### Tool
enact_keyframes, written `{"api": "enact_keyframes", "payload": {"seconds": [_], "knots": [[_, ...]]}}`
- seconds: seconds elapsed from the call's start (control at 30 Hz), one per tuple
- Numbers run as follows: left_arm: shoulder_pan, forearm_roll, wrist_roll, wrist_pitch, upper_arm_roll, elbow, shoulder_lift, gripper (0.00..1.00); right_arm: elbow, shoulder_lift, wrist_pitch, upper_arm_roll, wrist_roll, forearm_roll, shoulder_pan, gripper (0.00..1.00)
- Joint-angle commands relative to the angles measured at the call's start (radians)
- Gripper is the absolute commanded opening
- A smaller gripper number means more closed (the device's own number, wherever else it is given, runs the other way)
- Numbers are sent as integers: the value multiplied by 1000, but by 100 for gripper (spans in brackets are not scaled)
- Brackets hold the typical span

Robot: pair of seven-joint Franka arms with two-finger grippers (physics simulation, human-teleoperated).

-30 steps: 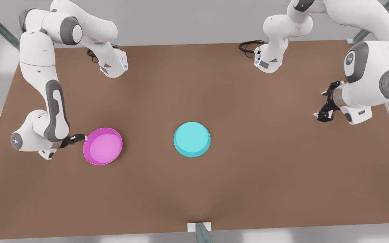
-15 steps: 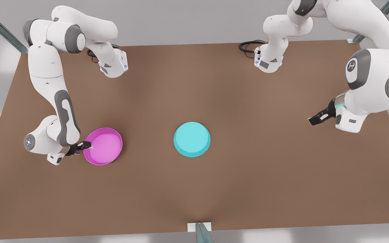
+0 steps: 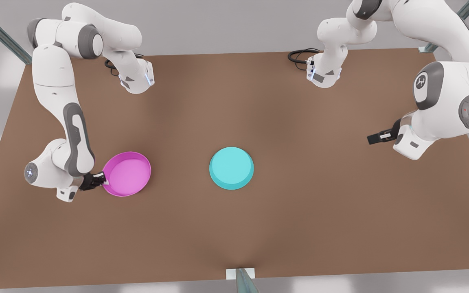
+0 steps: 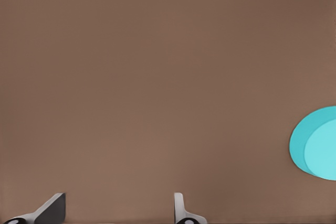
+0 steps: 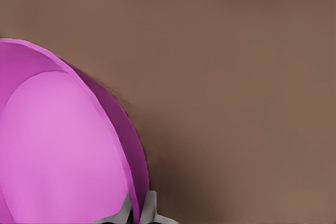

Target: Flip the blue plate over with the left arm, and stack the pink plate on top of the blue plate with the right arm

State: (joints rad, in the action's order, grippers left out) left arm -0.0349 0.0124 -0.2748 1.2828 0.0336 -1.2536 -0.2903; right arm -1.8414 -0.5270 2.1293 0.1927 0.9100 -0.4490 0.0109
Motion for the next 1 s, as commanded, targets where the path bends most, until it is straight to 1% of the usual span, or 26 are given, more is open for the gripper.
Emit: {"api": "enact_keyframes", "payload": {"seconds": [0.0, 0.1, 0.13, 0.27, 0.37, 0.43, 0.57, 0.67, 0.8, 0.87, 0.97], "knots": [[0, 1, 184, -4, 0, 0, 2, 100, 33, 38, -179, -54, -19, 3, 3, 21], [-3, 1, 181, -8, 2, 0, 2, 100, 68, 53, -200, -170, -183, -25, 37, 21], [-3, 1, 181, -8, 2, 2, 3, 100, 71, 53, -195, -174, -229, -57, 81, 21], [-3, 1, 181, -8, 2, 0, 2, 100, 131, 24, -164, -176, -483, -126, 274, 21], [-3, 0, 181, -8, 2, 0, 2, 100, 211, -65, -82, -176, -597, -200, 383, 21], [-3, 0, 183, -8, 2, 0, 2, 100, 286, -120, -68, -176, -668, -204, 414, 21], [-3, 0, 181, -8, 5, 0, 7, 100, 376, -208, -16, -174, -776, -235, 485, 21], [-5, 0, 181, -8, 5, 0, 5, 100, 401, -251, 43, -173, -807, -235, 512, 21], [-5, 0, 181, -10, 8, 0, 3, 100, 396, -251, 55, -173, -801, -237, 509, 21], [-5, 0, 181, -10, 8, 0, 3, 100, 387, -235, 47, -168, -793, -234, 501, 21], [-5, 0, 181, -10, 8, 2, 2, 100, 329, -183, 40, -167, -795, -229, 500, 21]]}}
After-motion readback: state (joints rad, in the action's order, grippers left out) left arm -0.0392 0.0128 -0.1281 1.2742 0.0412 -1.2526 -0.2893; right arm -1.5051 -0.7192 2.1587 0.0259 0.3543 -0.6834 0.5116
